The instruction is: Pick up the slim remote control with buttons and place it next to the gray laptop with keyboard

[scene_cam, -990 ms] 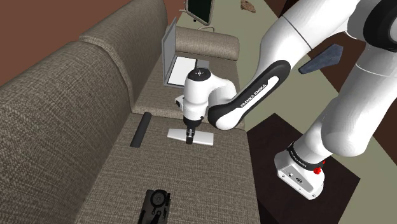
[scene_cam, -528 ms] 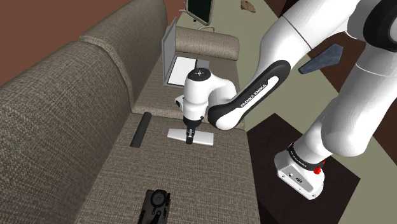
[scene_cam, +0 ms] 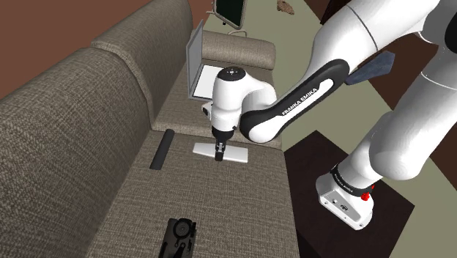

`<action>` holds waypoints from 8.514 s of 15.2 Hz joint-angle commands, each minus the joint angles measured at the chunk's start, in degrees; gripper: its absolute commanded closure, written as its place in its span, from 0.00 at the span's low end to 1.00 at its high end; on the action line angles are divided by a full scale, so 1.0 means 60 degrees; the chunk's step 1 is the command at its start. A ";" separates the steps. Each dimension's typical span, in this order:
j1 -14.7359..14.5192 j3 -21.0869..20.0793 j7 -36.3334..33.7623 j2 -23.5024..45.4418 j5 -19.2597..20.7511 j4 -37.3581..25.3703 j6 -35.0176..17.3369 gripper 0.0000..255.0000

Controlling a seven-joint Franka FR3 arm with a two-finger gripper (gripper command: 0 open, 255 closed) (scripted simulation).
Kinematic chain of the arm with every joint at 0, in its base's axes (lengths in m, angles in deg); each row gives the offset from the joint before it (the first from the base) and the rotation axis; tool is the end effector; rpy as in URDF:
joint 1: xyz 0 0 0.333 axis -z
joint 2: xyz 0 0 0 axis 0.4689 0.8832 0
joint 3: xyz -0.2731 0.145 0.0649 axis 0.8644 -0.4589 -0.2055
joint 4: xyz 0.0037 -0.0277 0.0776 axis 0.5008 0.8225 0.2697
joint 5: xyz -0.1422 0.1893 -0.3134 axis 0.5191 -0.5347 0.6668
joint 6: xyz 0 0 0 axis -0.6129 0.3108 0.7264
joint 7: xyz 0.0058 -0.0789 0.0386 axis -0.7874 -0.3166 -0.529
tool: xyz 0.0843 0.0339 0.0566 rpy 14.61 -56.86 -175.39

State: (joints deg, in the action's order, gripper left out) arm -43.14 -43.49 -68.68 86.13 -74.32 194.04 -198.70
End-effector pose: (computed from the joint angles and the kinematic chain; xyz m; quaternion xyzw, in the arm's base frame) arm 0.3626 0.3396 0.2624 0.9135 0.4068 0.0035 0.0038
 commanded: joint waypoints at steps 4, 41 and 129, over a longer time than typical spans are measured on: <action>0.0082 -0.0133 0.0393 -0.0603 -0.0539 -0.0124 0.0641 1.00; 0.0093 0.0143 0.1614 -0.3346 -0.2105 -0.2536 0.5500 1.00; 0.3496 0.6046 1.0522 -0.1091 -0.1255 -0.3192 0.4045 1.00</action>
State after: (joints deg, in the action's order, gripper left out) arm -22.19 -7.24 -5.60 79.47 -81.83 174.27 -173.65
